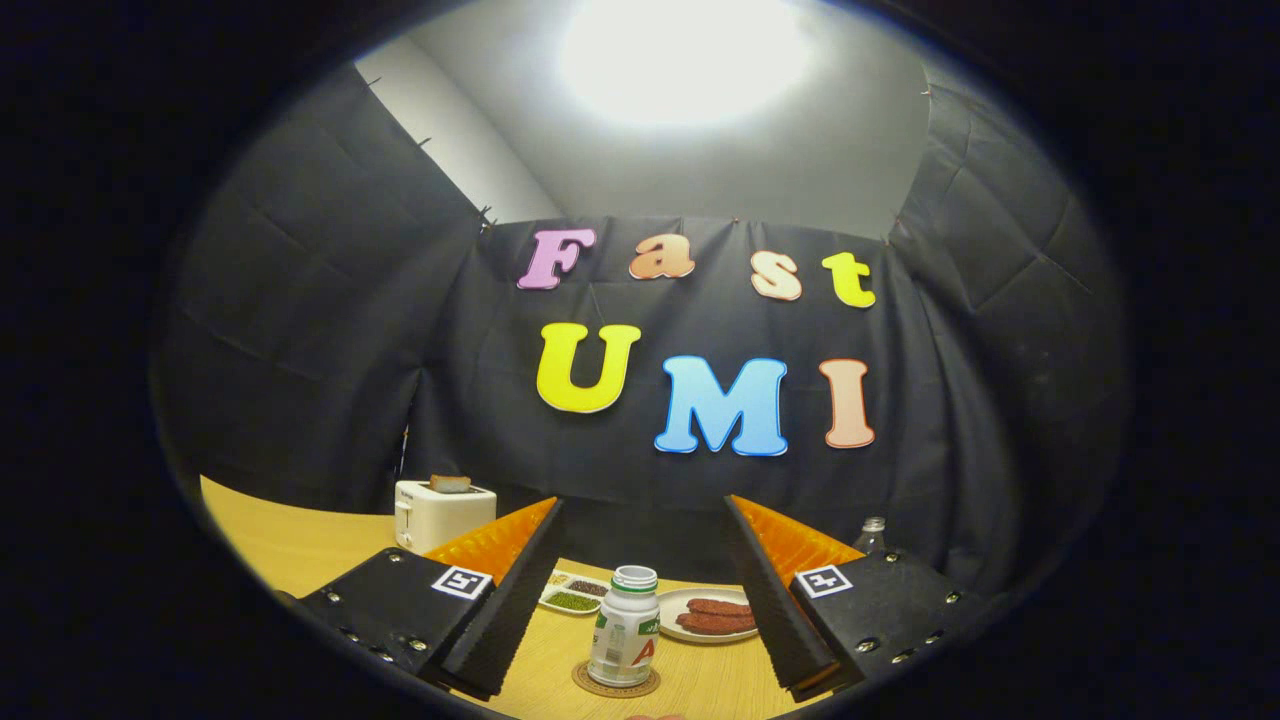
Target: Take the bottle from table, then pour the juice into the cup, finally place the bottle on the coaster
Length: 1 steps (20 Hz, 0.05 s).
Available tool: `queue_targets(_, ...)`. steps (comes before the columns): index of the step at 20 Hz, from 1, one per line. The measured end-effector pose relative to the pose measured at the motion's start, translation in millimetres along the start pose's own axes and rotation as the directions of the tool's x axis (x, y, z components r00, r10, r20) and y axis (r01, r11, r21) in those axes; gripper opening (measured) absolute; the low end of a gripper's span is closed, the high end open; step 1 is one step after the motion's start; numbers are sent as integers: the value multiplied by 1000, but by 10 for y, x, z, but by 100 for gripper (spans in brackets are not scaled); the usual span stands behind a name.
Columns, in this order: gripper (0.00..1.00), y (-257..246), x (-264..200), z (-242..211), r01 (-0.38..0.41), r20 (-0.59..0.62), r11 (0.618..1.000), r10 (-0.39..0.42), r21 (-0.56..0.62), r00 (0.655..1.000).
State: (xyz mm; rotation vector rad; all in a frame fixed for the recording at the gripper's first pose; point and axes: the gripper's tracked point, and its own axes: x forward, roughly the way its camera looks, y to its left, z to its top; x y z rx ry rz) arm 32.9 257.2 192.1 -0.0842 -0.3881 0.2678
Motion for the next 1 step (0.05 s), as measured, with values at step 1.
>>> queue_targets(1,95,-13,-87,98,3,11,1000,-3,8,1000)
